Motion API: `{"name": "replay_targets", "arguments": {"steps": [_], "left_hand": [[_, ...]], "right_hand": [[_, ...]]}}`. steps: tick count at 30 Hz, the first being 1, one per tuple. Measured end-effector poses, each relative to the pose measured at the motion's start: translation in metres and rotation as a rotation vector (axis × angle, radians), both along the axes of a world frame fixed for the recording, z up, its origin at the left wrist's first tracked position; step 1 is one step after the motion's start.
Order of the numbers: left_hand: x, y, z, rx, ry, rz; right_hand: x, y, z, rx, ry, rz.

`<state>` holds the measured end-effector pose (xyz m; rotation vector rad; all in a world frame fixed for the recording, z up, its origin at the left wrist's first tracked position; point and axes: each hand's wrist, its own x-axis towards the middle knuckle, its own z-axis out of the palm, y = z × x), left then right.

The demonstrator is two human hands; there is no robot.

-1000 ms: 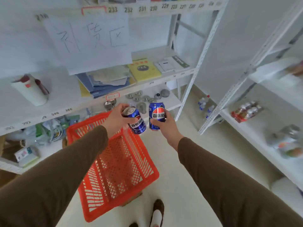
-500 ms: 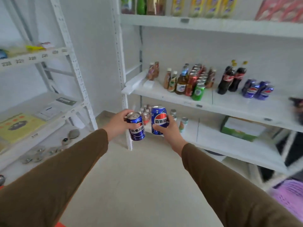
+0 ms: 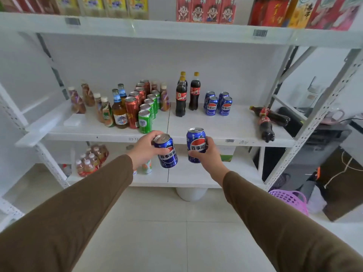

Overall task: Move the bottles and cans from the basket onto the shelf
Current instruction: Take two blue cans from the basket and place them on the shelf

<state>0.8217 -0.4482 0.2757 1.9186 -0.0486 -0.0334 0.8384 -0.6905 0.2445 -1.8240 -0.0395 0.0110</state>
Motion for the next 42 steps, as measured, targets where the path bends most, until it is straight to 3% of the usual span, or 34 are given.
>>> {"name": "replay_targets", "arguments": {"steps": [10, 21, 34, 42], "left_hand": [[0.166, -0.038, -0.013, 0.058, -0.042, -0.052], [0.342, -0.122, -0.021, 0.094, 0.044, -0.2], [0.416, -0.21, -0.035, 0.211, -0.043, -0.154], [0.42, -0.22, -0.041, 0.224, 0.02, -0.094]], "right_hand": [[0.151, -0.028, -0.021, -0.021, 0.026, -0.08], [0.285, -0.098, -0.033, -0.057, 0.059, -0.251], [0.385, -0.18, -0.051, -0.08, 0.058, -0.145], [0.406, -0.191, -0.072, -0.077, 0.04, -0.045]]}}
